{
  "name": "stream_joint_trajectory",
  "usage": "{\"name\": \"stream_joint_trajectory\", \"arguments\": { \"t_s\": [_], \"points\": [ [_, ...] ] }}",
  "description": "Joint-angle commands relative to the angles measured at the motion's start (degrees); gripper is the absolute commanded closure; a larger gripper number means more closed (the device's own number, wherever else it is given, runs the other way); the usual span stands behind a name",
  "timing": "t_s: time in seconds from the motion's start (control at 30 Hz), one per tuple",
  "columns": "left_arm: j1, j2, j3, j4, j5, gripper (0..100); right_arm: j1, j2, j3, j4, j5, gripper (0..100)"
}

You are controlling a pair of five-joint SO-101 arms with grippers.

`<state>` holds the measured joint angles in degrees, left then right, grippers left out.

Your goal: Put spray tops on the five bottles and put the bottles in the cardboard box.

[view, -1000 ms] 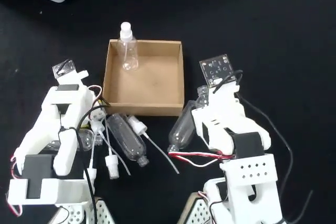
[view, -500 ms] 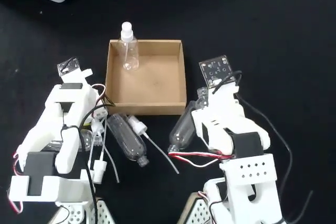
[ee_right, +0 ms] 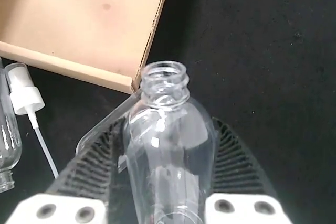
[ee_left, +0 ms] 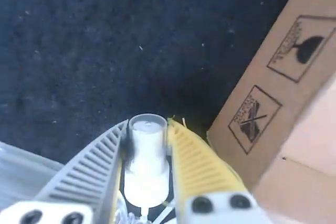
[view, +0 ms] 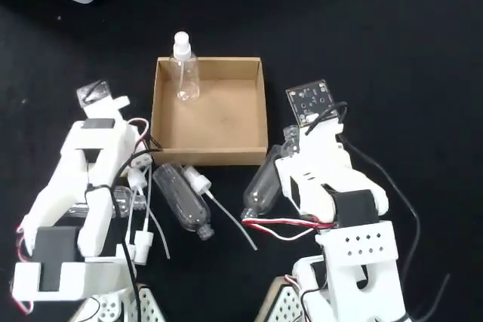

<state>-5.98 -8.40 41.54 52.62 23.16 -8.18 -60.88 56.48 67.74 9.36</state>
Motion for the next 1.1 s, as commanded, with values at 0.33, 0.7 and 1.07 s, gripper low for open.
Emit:
{"name": "stream_joint_trajectory", "arguments": {
  "t_s": [0.33,0.7,1.07],
  "points": [
    [-2.1,-11.7,1.5,0.1,0.0,97,-0.4,-1.8,0.4,-1.7,-0.2,90.0],
    [-5.1,-24.0,4.5,0.0,0.4,97,-0.5,-1.8,0.4,-1.7,-0.3,90.0],
    [-5.1,-40.4,10.3,0.0,0.4,97,-4.6,-1.8,3.1,-4.0,-0.3,90.0]
  ]
}}
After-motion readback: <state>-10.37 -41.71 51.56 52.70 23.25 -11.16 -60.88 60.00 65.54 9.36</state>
